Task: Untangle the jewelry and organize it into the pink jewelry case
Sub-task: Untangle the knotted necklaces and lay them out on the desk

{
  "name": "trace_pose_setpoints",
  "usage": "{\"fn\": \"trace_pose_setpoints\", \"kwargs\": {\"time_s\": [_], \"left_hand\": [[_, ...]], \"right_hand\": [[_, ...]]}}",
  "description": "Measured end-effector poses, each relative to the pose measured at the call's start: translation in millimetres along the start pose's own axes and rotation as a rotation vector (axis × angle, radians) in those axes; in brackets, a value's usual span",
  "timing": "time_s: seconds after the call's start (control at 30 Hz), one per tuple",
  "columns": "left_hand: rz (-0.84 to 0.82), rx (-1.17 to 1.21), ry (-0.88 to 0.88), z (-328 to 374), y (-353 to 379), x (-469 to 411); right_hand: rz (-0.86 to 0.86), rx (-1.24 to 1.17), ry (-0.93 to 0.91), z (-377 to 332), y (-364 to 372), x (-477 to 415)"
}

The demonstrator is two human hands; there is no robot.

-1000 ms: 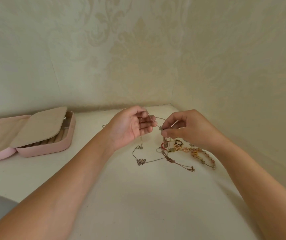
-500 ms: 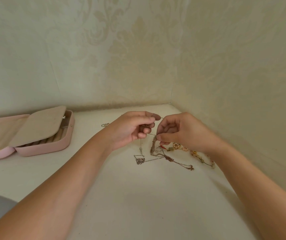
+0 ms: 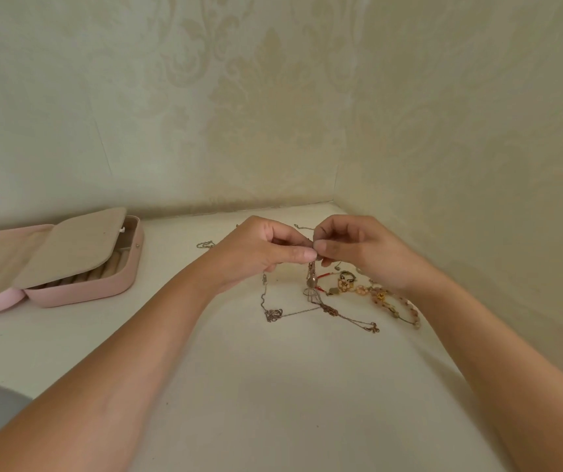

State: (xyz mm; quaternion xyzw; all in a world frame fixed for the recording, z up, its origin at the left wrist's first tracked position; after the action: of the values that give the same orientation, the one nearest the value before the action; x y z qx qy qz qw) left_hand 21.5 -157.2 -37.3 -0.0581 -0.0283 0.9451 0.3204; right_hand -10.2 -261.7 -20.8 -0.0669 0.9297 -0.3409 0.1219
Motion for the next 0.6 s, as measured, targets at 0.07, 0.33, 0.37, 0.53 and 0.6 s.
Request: {"fn": "trace_pose_setpoints", "kwargs": {"time_s": [0.07, 0.33, 0.37, 0.53, 0.6], "left_hand": [[0.013, -0.016, 0.001, 1, -3, -1], [0.078, 0.075, 0.008, -3, -6, -2], [0.114, 0.092, 0.027, -1, -11, -2], [0.196, 0.047, 0.038, 4, -24, 0], [0.198, 0.012, 0.039, 3, -24, -1]], "right_hand": [[0.052, -0.034, -0.026, -3, -2, -1], [0.320, -0.066, -0.039, -5, -41, 4], [0.329, 0.022, -0.019, -4, -42, 5], [0.427, 0.388, 0.065, 2, -54, 10], [0.465, 0.504, 0.086, 5, -63, 10]]}}
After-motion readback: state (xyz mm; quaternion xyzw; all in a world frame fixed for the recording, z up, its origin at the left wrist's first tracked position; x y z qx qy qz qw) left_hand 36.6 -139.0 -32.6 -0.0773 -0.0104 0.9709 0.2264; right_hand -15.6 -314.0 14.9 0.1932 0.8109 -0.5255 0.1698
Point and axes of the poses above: each hand's wrist, its own x-axis away from the middle knuckle, its own y-axis out of the palm, z = x × y, the point moved 10 cm from there along -x, towards the middle knuckle, and after that the axes turned 15 degrees about x, right-handed, at the moved point
